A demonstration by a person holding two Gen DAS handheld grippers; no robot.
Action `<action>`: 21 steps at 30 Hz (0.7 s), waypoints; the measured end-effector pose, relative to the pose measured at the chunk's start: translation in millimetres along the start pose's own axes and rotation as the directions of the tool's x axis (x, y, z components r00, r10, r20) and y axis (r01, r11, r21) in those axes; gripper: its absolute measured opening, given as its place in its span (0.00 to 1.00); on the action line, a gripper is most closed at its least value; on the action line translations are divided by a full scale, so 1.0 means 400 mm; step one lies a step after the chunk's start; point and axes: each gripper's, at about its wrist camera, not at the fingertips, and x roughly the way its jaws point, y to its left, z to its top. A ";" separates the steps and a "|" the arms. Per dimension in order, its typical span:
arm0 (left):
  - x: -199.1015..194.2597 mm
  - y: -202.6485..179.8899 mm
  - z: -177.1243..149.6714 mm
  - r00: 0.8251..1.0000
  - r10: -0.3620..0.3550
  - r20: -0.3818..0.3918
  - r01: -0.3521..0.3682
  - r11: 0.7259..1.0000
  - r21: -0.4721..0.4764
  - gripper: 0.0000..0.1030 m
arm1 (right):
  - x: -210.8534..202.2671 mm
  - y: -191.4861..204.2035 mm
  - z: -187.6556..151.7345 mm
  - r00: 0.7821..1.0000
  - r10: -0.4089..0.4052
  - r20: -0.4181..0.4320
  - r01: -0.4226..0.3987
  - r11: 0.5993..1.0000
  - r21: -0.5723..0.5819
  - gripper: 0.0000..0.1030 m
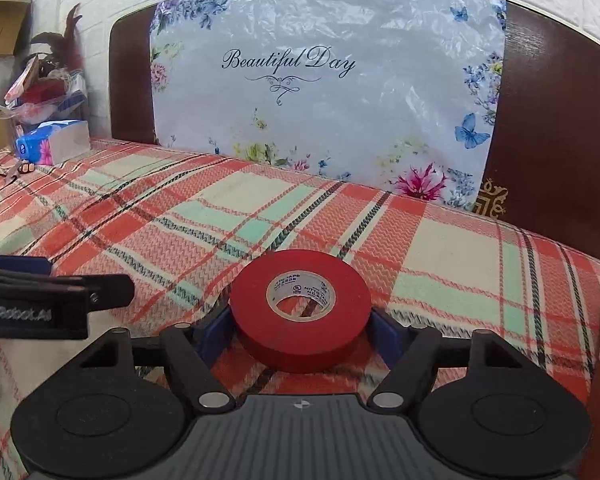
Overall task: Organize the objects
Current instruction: 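Lift the red tape with the right gripper while the left gripper grasps it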
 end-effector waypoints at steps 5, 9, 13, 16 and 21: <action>0.005 -0.009 0.000 1.000 0.015 -0.008 -0.015 1.000 0.022 1.00 | -0.085 -0.008 -0.050 1.000 -0.013 -0.019 0.013 0.999 0.032 0.69; 0.007 -0.017 -0.001 0.999 0.032 -0.015 -0.031 0.999 0.043 1.00 | -0.192 -0.013 -0.121 0.999 -0.025 -0.038 0.027 0.998 0.057 0.69; 0.008 -0.025 -0.003 0.999 0.048 -0.022 -0.047 0.997 0.066 1.00 | -0.316 -0.008 -0.206 0.996 -0.064 -0.056 0.068 0.995 0.078 0.69; 0.003 -0.032 -0.005 0.998 0.052 -0.027 -0.049 0.995 0.089 1.00 | -0.399 0.005 -0.263 0.993 -0.104 -0.060 0.109 0.989 0.102 0.69; -0.067 -0.057 -0.024 0.992 -0.077 -0.097 0.088 0.991 0.105 0.96 | -0.478 0.004 -0.322 0.986 -0.159 -0.051 0.164 0.977 0.134 0.84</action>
